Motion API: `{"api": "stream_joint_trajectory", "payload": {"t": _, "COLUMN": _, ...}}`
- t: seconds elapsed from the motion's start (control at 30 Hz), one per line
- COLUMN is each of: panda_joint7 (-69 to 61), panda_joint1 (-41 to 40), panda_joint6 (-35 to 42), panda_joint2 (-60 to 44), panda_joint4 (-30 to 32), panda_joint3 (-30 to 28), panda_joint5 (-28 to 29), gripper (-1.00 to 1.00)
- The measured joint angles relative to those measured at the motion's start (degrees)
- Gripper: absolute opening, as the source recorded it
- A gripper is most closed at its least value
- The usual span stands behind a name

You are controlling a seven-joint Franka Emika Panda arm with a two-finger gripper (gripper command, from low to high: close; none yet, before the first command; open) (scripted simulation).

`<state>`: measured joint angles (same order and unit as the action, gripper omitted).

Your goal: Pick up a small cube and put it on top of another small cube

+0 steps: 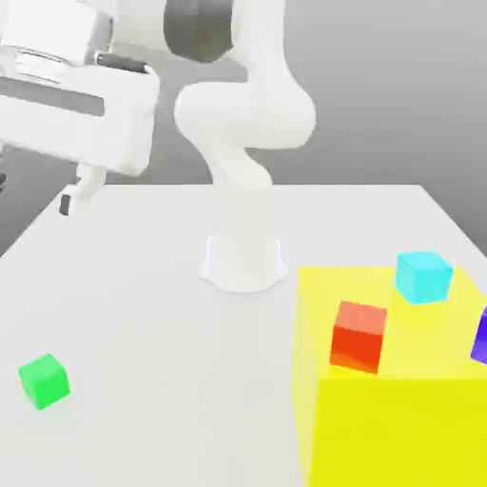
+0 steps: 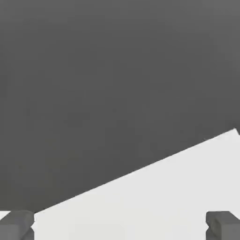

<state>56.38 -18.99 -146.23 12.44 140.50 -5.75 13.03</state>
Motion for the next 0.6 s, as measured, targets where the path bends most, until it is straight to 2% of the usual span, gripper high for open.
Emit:
{"api": "stream_joint_trajectory", "payload": {"t": 0.13, "panda_joint7": -0.7, "panda_joint1": -2.9, "panda_joint6": -3.7, "panda_joint2": -7.4, "panda_joint4": 2.1, "panda_joint3": -3.2, "panda_joint5": -1.4, "gripper": 0.0}}
{"api": "stream_joint_trajectory", "payload": {"t": 0.27, "panda_joint7": -4.0, "panda_joint1": -7.3, "panda_joint6": -7.6, "panda_joint2": -14.6, "panda_joint4": 4.3, "panda_joint3": -4.8, "panda_joint5": -6.3, "gripper": 0.0}}
{"api": "stream_joint_trajectory", "payload": {"t": 0.43, "panda_joint7": -11.0, "panda_joint1": -12.7, "panda_joint6": -12.4, "panda_joint2": -23.5, "panda_joint4": 6.5, "panda_joint3": -2.6, "panda_joint5": -16.5, "gripper": 0.0}}
{"api": "stream_joint_trajectory", "payload": {"t": 0.57, "panda_joint7": -13.5, "panda_joint1": -15.5, "panda_joint6": -18.7, "panda_joint2": -31.7, "panda_joint4": 5.2, "panda_joint3": 0.4, "panda_joint5": -20.0, "gripper": 0.0}}
{"api": "stream_joint_trajectory", "payload": {"t": 0.6, "panda_joint7": -13.9, "panda_joint1": -16.0, "panda_joint6": -20.3, "panda_joint2": -33.8, "panda_joint4": 4.9, "panda_joint3": 1.0, "panda_joint5": -20.4, "gripper": -1.0}}
